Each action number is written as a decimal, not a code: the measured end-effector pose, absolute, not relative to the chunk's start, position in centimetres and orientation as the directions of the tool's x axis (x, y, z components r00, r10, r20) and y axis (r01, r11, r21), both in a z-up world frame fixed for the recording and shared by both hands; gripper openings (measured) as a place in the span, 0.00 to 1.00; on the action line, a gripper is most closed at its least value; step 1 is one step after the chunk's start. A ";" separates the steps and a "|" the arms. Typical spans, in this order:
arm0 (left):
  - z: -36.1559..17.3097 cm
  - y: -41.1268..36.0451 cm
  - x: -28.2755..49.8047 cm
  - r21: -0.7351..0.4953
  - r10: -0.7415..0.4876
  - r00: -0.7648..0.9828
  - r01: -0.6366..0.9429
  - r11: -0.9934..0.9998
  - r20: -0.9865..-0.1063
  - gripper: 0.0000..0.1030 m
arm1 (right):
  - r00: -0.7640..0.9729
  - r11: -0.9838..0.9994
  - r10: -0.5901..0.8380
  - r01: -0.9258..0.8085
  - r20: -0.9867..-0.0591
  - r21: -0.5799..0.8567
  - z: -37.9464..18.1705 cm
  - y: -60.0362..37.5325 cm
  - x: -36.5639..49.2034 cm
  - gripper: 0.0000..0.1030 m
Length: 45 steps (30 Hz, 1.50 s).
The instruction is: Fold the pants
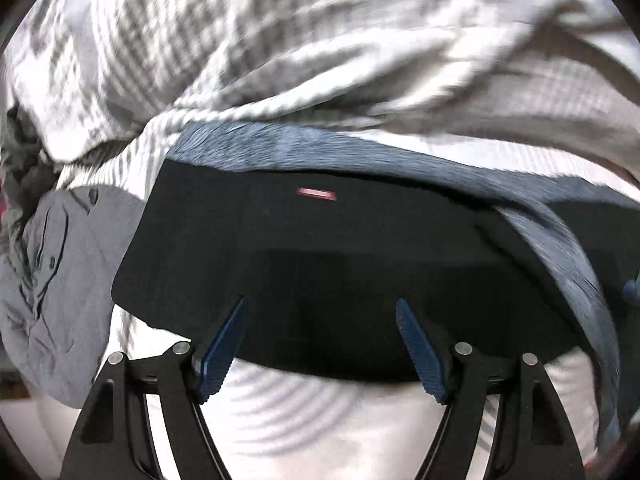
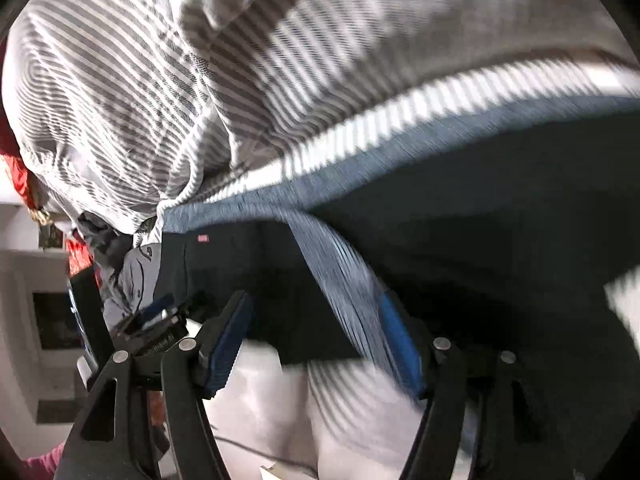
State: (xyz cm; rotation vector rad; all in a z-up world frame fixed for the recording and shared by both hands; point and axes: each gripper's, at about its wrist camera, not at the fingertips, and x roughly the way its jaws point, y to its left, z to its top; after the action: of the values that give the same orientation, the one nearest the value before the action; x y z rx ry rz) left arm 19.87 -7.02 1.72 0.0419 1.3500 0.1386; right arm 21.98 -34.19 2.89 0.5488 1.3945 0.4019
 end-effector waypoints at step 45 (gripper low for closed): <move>-1.3 -32.4 9.6 0.038 0.027 0.060 0.179 0.983 -0.998 0.75 | 0.317 0.595 0.678 0.293 -0.663 0.748 4.7 -61.6 6.5 0.03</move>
State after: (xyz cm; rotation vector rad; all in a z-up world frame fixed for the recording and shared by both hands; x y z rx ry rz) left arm 9.65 -32.37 -1.34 0.1666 1.5091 -0.1155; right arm 6.52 -61.62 4.66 0.9563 1.2690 0.3122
